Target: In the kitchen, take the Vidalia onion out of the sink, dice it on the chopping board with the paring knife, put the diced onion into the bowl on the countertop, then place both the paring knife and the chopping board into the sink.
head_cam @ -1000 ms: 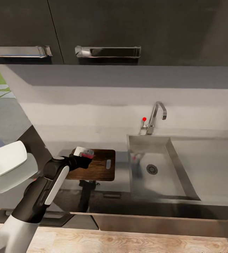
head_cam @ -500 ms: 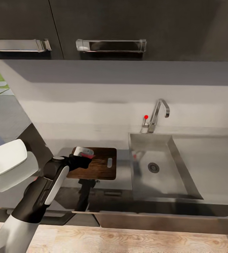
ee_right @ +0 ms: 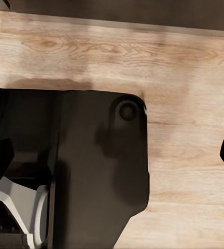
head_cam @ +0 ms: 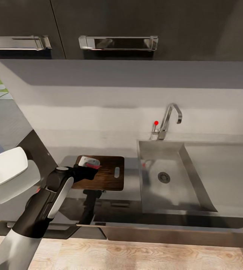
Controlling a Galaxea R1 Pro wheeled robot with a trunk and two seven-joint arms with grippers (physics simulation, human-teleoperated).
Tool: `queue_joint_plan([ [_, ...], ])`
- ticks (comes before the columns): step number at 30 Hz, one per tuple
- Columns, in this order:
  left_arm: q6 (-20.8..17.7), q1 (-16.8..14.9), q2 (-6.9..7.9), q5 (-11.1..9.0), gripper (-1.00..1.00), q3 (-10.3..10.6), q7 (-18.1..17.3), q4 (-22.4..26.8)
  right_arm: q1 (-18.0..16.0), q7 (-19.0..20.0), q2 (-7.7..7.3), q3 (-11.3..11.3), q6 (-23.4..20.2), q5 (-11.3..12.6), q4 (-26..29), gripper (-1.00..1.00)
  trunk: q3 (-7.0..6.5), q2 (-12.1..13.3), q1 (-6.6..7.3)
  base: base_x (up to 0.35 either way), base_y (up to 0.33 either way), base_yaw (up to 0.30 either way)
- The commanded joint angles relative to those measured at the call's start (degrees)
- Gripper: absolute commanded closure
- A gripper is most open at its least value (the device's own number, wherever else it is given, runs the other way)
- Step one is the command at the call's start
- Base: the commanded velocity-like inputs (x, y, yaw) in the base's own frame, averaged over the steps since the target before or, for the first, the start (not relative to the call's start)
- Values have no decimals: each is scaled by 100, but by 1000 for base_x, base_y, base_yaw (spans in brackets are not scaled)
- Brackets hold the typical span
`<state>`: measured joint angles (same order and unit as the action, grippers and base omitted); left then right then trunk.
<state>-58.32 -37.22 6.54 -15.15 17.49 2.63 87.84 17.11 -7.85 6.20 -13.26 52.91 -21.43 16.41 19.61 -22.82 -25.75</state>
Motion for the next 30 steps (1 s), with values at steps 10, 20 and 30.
queue_joint_plan([
  [10, -21, -5, 5, -32, 100, 9, 27, 5, 3, -42, 10, -19, 0, -63, 11, -100, 11, -10, -3, 99, 0, 0],
  [20, -21, -4, 5, -32, 100, 9, 27, 5, 3, -42, 12, -19, 1, -63, 11, -100, 11, -10, -3, -74, 0, 0],
  [30, -21, -6, 3, -32, 100, 9, 27, -1, 3, -42, 12, -19, 9, -63, 4, -100, 12, -10, -3, -15, 0, 0],
])
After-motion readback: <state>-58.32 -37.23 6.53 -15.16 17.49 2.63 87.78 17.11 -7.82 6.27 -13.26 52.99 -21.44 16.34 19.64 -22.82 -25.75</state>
